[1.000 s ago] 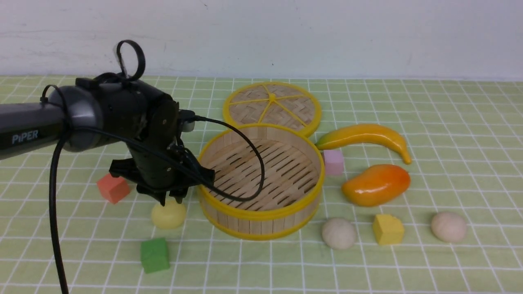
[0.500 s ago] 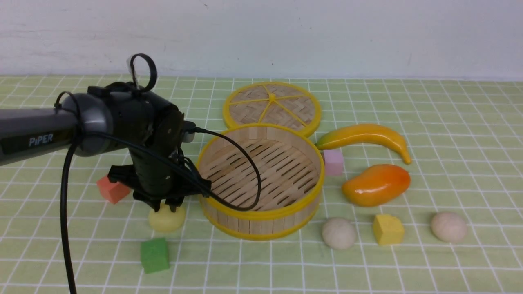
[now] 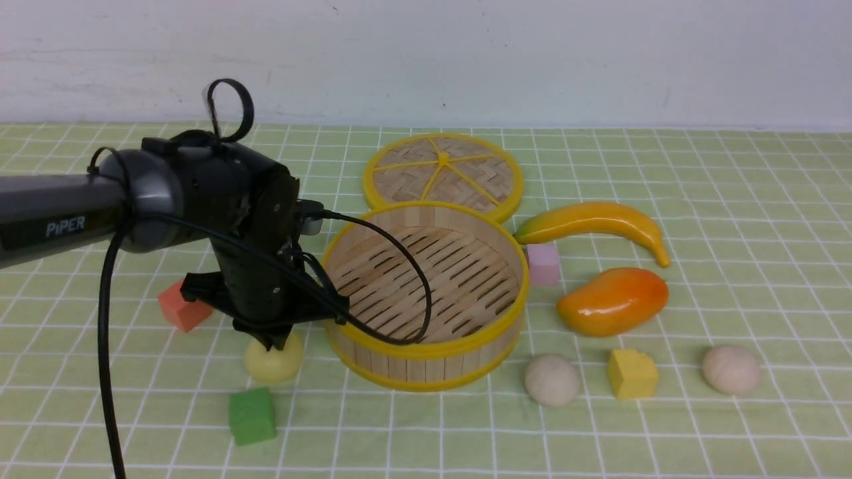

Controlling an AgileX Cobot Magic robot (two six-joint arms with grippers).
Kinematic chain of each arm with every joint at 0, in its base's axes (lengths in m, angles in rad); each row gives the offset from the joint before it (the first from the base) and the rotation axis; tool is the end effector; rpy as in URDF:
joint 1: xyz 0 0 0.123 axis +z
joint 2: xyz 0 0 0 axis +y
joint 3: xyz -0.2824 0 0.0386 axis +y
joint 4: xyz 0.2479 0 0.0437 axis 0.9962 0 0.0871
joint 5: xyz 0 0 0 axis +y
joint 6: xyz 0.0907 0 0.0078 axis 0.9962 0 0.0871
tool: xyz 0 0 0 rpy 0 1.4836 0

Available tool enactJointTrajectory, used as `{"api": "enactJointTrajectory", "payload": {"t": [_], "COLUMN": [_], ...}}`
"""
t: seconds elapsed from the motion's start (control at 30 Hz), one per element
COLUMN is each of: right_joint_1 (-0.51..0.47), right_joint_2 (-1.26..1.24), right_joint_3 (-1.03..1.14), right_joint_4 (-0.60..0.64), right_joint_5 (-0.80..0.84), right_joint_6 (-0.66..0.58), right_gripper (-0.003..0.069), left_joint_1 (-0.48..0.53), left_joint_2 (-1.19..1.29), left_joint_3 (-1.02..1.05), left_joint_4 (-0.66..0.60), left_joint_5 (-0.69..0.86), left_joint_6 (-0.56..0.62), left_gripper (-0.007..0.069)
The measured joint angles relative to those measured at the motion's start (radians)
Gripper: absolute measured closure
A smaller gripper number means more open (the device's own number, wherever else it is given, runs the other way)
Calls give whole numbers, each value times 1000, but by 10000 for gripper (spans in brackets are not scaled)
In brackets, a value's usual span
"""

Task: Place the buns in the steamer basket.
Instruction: Use the left arm to grab a steamed stuffed bun, then use the left arm to put the steamed stuffed bun into the steamer

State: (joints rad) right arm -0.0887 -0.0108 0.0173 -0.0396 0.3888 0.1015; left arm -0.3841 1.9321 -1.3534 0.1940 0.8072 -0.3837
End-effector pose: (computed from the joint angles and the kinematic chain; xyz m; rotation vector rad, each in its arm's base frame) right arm 0.0518 -0.0060 0.1729 0.1544 1.8723 -0.0305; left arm 0.3685 -0.1352 0.1879 0.1635 2.8259 0.0634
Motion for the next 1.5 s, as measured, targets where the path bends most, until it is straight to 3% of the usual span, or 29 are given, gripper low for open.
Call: {"api": "enactJointTrajectory", "payload": {"t": [0.57,0.8,1.23,1.5], "right_joint_1": [0,0,0,0], "right_joint_2": [0,0,0,0], "right_joint_3": [0,0,0,0], "right_joint_4": [0,0,0,0], "right_joint_5": [0,0,0,0], "right_joint_6": [0,0,0,0], "right_gripper": [420,420,420,420], "left_joint_1": [0,0,-1,-2], "left_joint_2": [-69,-69,55,187], "left_joint_3": [-6,-146,-412,-454], "left_joint_4": [-6,-24,-304,-334], "left_joint_5": [61,159,143,107], "left_joint_6": [19,44,162,174], "left_gripper": [638,638,638,627]}}
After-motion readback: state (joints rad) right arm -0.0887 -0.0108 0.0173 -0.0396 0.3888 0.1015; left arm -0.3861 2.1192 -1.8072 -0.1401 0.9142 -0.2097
